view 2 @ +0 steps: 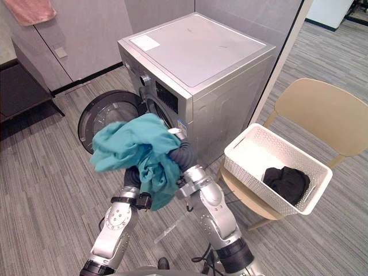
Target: Pick up the laundry basket with both hands and put the clothes into the washing machine.
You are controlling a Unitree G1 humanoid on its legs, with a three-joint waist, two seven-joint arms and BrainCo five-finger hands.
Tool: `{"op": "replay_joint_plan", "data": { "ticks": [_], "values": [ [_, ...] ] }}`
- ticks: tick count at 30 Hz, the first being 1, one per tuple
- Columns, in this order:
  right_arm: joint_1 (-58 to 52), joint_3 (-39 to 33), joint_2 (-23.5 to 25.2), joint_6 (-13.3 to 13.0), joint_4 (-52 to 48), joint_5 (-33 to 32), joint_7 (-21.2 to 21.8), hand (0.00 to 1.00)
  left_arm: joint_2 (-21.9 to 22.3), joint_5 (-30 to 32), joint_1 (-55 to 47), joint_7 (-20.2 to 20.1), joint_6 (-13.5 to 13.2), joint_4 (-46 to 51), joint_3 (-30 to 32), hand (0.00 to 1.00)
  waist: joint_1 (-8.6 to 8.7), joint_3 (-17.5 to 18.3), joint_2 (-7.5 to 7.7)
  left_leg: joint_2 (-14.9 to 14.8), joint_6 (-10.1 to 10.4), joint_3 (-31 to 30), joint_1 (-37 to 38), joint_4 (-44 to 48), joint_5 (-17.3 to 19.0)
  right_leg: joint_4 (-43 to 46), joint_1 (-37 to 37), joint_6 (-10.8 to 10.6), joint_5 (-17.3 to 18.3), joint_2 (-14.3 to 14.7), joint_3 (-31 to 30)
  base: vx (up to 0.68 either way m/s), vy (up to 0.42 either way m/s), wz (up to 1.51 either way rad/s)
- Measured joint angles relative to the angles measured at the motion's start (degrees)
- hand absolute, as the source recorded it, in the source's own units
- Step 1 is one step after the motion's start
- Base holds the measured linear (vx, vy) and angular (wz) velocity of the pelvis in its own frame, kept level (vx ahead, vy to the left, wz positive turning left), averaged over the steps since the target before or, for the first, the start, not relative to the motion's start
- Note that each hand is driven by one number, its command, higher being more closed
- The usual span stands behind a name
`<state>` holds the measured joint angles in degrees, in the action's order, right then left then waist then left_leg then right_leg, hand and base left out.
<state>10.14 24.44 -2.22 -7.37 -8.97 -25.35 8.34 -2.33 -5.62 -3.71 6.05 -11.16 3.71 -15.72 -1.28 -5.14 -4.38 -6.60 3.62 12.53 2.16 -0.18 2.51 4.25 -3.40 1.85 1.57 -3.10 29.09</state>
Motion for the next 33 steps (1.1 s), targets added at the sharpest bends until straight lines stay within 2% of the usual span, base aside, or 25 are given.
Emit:
{"op": "replay_joint_plan", "data": {
  "ticks": [1,4,5,9,12,16,19,21,22,23,25,28,33],
  "values": [
    [0.5,0.6,0.0,-0.2,1.0,-1.4,0.0,1.00,-0.9,0.0,0.5,0.4,0.0,0.0,-0.1,1.00,0.05,0.2,0.10,-0.1,-0.3,0.0,-0.1,0.0,-0.2,-0.8,0.3,0.4,-0.7,0.3,0.0,-0.12,-0.013,0.00],
    [0.7,0.9,-0.6,-0.4,2.1,-4.2,-0.2,1.00,-1.7,0.5,1.2,1.2,0.0,-0.6,-0.9,1.00,0.07,1.0,0.41,-0.2,-0.3,-0.5,-0.5,0.0,-0.6,-2.5,0.6,0.7,-1.9,0.9,0.2,-0.08,-0.036,0.03],
    [0.7,0.9,-1.2,-0.9,2.9,-5.9,-0.5,0.00,-2.6,0.9,1.7,2.0,-0.2,-1.4,-2.2,1.00,0.24,1.1,0.57,-0.2,-0.1,-0.9,-0.5,0.0,-0.8,-3.3,1.3,0.7,-2.4,1.1,0.6,-0.07,-0.046,0.10],
    [0.5,1.4,-4.9,-0.9,3.9,-9.0,-0.7,0.00,-4.4,2.0,2.9,3.3,-0.3,-2.0,-4.8,1.00,0.31,2.2,1.47,-0.3,0.5,-1.3,-0.5,-0.9,-1.2,-5.4,2.2,1.1,-3.5,1.9,1.0,-0.06,-0.023,0.06],
    [-0.8,3.3,-6.0,-1.0,3.8,-8.8,-0.6,0.00,-4.7,2.6,3.6,4.6,-0.2,-2.4,-5.1,1.00,0.31,2.9,2.25,-0.4,0.7,-1.3,-0.5,-1.5,-1.8,-6.2,2.3,1.6,-4.2,2.4,1.0,0.00,0.000,0.00],
    [-2.8,4.4,-6.0,-0.9,3.8,-6.3,-0.6,0.00,-4.5,3.1,4.2,5.2,0.3,-3.9,-4.7,1.00,0.29,3.1,2.23,-0.4,0.7,-1.4,-0.3,-1.9,-2.1,-6.4,2.4,1.7,-4.3,2.6,1.0,0.01,0.003,0.00],
    [-5.7,1.9,-5.2,-0.7,3.8,-1.9,-0.7,0.00,-3.9,3.0,3.9,5.2,0.9,-4.4,-3.3,1.00,0.12,3.1,2.24,-0.4,0.7,-1.5,0.4,-2.0,-2.1,-6.6,3.2,1.7,-4.3,2.8,0.9,0.02,0.016,0.02],
    [-7.3,-0.1,-5.0,-0.3,3.8,2.2,-0.8,0.00,-2.6,2.9,3.5,5.2,0.9,-4.5,-0.8,1.00,0.16,3.2,2.22,-0.4,0.6,-1.5,0.4,-2.1,-2.1,-6.6,3.2,1.6,-4.3,3.0,0.8,0.00,0.000,0.00],
    [-8.0,-1.9,-5.1,0.1,3.8,6.3,-1.2,0.00,-1.8,2.8,3.1,5.1,0.8,-4.4,1.0,1.00,0.18,3.2,2.21,-0.4,0.5,-1.4,0.4,-2.1,-2.0,-6.6,3.2,1.6,-4.3,3.1,0.7,0.00,0.000,0.00],
    [-8.1,-2.2,-5.1,0.1,3.8,7.2,-1.4,0.00,-1.7,2.8,3.0,5.1,0.8,-4.4,1.4,1.00,0.18,3.2,2.20,-0.4,0.5,-1.4,0.4,-2.1,-2.0,-6.6,3.2,1.6,-4.3,3.1,0.7,0.00,0.000,0.00],
    [-8.4,-5.8,-5.1,0.1,3.5,15.3,-3.3,0.00,-1.2,2.8,1.5,5.0,0.7,-4.5,3.0,1.00,0.15,3.2,2.19,-0.5,0.4,-1.3,0.4,-2.3,-1.9,-6.6,3.1,1.3,-4.1,3.2,0.4,0.00,0.000,0.00],
    [-9.2,-11.1,-5.9,-0.3,2.7,21.7,-5.7,0.00,-1.1,2.7,-1.3,4.4,0.7,-4.5,5.2,1.00,0.14,3.2,2.15,-0.7,0.4,-1.2,0.5,-2.9,-1.9,-6.6,2.9,0.7,-3.7,3.5,-0.1,0.01,0.002,-0.01],
    [-14.2,-17.4,-7.1,-1.0,2.6,27.9,-7.2,0.00,-0.2,1.1,-5.1,4.1,0.7,-4.5,10.7,1.00,0.15,3.2,1.94,-1.1,0.6,-1.1,-0.3,-3.0,-2.0,-6.5,1.9,0.3,-3.4,4.0,-0.9,0.07,0.008,-0.03]
  ]
}}
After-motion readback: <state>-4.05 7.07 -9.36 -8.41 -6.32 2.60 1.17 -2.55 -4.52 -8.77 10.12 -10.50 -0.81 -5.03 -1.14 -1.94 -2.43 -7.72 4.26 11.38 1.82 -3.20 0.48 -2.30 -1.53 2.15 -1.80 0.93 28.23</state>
